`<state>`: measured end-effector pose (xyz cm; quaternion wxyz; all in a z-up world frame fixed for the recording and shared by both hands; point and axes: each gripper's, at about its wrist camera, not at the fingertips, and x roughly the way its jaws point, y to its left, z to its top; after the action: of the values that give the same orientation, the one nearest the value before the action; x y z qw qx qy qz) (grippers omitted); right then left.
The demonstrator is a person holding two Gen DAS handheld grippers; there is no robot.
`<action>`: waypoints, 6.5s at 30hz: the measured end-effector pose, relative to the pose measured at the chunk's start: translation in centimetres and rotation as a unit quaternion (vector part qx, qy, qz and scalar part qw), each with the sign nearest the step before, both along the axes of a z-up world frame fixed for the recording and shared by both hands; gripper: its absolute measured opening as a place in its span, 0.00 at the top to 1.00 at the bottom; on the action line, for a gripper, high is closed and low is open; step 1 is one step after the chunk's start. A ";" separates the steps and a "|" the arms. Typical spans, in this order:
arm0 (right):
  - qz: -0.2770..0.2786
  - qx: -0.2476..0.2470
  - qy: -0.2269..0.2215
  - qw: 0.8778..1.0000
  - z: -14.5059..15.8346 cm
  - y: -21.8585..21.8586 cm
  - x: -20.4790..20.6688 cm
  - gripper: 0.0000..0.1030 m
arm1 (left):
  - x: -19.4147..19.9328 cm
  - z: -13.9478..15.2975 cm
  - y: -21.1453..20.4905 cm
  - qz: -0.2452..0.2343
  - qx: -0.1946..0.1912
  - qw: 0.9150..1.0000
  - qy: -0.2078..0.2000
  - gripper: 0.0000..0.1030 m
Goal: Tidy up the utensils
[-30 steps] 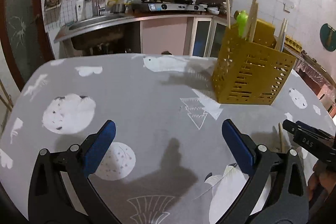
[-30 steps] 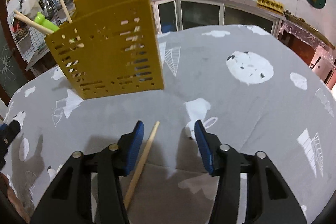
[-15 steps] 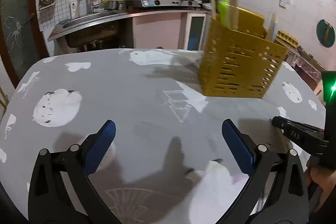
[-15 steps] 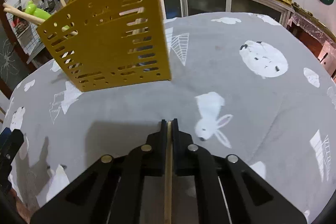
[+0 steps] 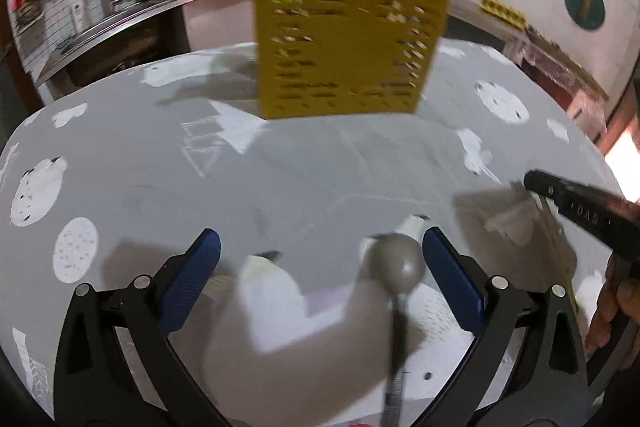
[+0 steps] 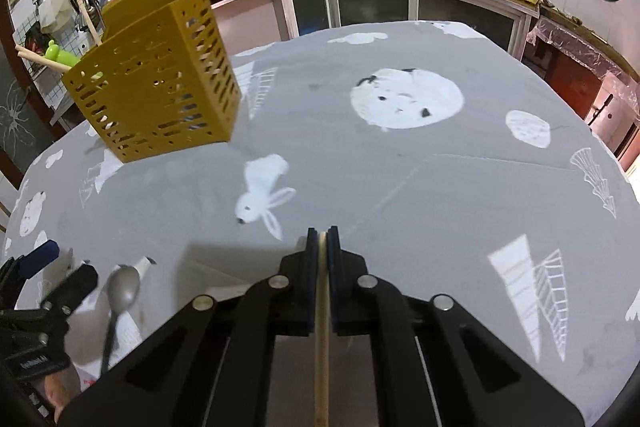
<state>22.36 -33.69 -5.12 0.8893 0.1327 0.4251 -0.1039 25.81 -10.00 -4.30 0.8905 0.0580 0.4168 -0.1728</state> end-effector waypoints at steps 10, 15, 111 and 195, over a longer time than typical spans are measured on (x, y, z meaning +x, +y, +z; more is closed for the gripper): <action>0.004 0.015 0.001 1.000 -1.1 -0.8 -0.2 0.95 | -0.6 -1.9 -3.1 -0.034 0.035 0.998 0.035 0.28; 0.013 0.006 0.004 1.000 -1.0 -0.5 -0.1 0.95 | 0.1 -1.5 -3.2 -0.033 0.033 0.998 0.042 0.47; 0.051 -0.092 -0.342 0.934 23.5 5.4 9.3 0.95 | 13.7 18.4 -0.8 0.035 -0.080 0.958 -0.274 0.66; 0.056 -0.136 -0.302 0.942 5.4 8.9 -19.6 0.04 | -19.1 3.6 9.4 0.109 -0.042 0.954 -0.277 0.05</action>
<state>2.78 -24.76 0.33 0.9900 0.0118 0.1248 -0.0652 6.76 -0.60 -0.66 0.9860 0.0206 0.1503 -0.0687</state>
